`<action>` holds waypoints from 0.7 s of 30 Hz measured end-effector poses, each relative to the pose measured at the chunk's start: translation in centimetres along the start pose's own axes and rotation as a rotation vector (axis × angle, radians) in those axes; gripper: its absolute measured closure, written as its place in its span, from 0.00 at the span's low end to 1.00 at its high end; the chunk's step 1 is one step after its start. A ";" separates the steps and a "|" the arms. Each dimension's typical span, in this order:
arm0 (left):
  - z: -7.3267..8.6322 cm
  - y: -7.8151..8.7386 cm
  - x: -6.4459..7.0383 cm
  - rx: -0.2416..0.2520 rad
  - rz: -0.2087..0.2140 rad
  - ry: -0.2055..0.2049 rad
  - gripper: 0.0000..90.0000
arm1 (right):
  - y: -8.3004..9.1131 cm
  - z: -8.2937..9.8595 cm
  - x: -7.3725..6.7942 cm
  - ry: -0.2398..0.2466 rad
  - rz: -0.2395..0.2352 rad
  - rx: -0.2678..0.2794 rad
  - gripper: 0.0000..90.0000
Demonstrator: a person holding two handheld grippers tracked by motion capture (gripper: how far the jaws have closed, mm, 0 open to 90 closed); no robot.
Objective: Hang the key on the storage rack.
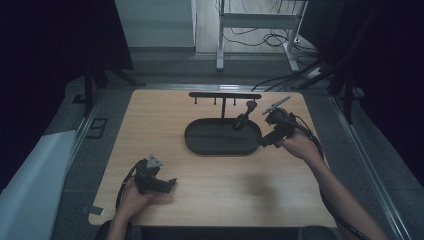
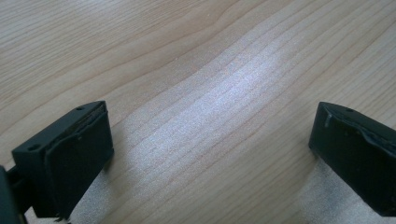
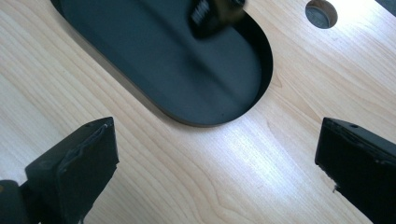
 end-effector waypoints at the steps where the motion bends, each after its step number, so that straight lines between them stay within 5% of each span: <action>1: 0.0 0.0 0.0 0.000 0.000 0.000 0.00 | 0.0 0.2 -0.1 0.001 0.001 0.004 0.00; 21: 0.0 0.0 0.0 0.002 -0.002 0.005 0.00 | 1.0 4.7 -1.3 -0.011 -0.013 0.058 0.00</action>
Point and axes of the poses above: each handheld gripper's, and its own axes: y roughly backward along the jaws, z roughly out of its underside, x roughly to its right, the point moved 5 cm from there along -y, roughly forward along the jaws, and after that the axes turned 9 degrees about -x, right-handed, at the moved point
